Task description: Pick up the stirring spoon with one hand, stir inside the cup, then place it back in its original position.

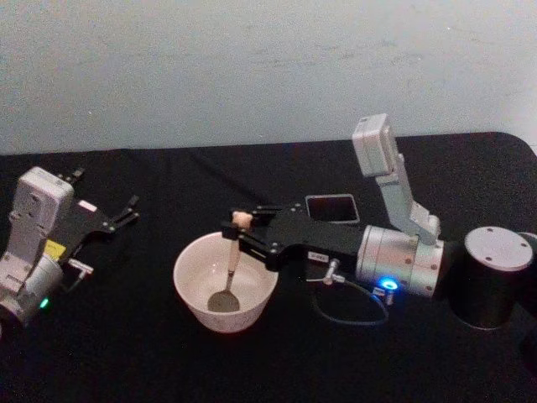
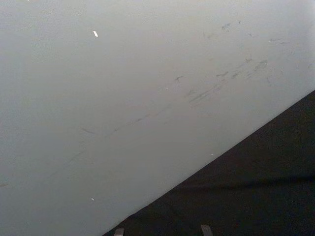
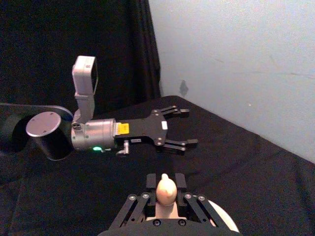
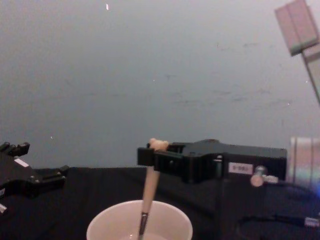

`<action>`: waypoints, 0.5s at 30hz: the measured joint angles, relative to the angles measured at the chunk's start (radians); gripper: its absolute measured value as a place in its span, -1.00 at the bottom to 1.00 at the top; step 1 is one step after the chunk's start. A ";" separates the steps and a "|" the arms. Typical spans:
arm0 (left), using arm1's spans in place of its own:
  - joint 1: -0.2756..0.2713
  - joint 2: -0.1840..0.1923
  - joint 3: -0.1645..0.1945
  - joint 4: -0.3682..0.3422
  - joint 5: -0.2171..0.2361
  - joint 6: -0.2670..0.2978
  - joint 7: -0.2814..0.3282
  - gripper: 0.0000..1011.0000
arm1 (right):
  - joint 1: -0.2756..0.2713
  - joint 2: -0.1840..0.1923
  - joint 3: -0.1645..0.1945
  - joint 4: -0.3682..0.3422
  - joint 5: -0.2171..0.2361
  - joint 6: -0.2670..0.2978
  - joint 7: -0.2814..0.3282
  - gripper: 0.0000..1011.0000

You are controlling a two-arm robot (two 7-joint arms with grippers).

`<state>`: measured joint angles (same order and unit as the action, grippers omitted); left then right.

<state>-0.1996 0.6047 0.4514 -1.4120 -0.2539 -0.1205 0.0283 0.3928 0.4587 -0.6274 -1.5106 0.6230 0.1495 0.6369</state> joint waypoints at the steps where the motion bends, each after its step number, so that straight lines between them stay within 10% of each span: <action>1: 0.000 0.000 0.000 0.000 0.000 0.000 0.000 0.98 | 0.004 -0.005 -0.008 0.003 -0.001 -0.001 -0.001 -0.55; 15: 0.000 0.000 0.000 0.000 0.000 0.000 0.000 0.98 | 0.066 -0.086 -0.050 0.080 -0.019 0.001 -0.041 -0.55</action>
<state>-0.1996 0.6047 0.4514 -1.4120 -0.2539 -0.1205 0.0283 0.4586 0.3726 -0.6770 -1.4304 0.6044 0.1503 0.5961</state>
